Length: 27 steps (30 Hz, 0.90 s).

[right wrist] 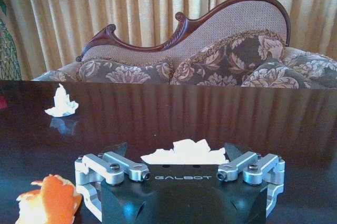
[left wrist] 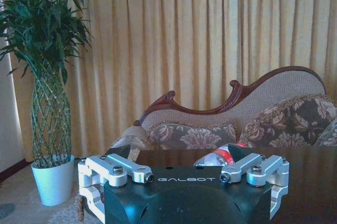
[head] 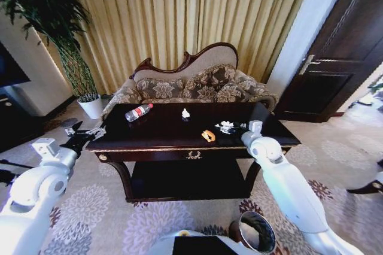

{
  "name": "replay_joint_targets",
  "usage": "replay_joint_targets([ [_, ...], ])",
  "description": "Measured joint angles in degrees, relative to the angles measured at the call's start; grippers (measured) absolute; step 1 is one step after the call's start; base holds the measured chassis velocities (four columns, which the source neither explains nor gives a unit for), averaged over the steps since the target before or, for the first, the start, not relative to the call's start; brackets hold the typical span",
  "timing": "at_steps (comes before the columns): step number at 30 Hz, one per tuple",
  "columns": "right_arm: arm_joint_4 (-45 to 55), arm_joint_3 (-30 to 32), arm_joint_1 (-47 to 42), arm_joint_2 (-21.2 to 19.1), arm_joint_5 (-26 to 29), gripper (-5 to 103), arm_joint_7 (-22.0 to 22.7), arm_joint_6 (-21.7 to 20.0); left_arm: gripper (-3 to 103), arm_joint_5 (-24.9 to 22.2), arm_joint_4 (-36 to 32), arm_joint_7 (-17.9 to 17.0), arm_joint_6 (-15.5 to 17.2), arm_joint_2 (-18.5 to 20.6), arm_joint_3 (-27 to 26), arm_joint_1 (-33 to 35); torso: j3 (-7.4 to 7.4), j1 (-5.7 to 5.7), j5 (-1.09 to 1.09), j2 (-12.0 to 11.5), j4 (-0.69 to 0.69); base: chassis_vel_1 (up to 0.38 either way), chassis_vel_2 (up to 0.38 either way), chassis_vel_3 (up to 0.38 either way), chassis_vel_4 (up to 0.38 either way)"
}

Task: Move to the front of the table and place the trash on the table into the trash bin.

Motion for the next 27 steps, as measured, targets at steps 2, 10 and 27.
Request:
replay_joint_targets([
  [2,-0.55,-0.16,0.54,0.15,0.00,100,0.00,0.11,100,-0.19,-0.01,-0.01,0.03,0.13,0.00,-0.06,0.00,0.00,-0.01,0.00,0.01,0.000,0.000,0.000,0.000],
  [10,-3.04,-0.53,1.74,0.23,-0.40,100,0.00,0.41,100,-1.58,0.79,0.02,0.30,1.26,-0.13,-0.35,0.00,0.00,0.00,0.00,0.00,0.000,0.000,0.000,0.000],
  [27,-5.49,-1.73,1.84,0.70,-3.05,66,0.00,1.89,100,-1.96,0.43,1.34,-1.11,1.40,-0.45,-0.22,0.00,0.00,0.00,0.00,0.01,0.000,0.000,0.000,0.000],
])
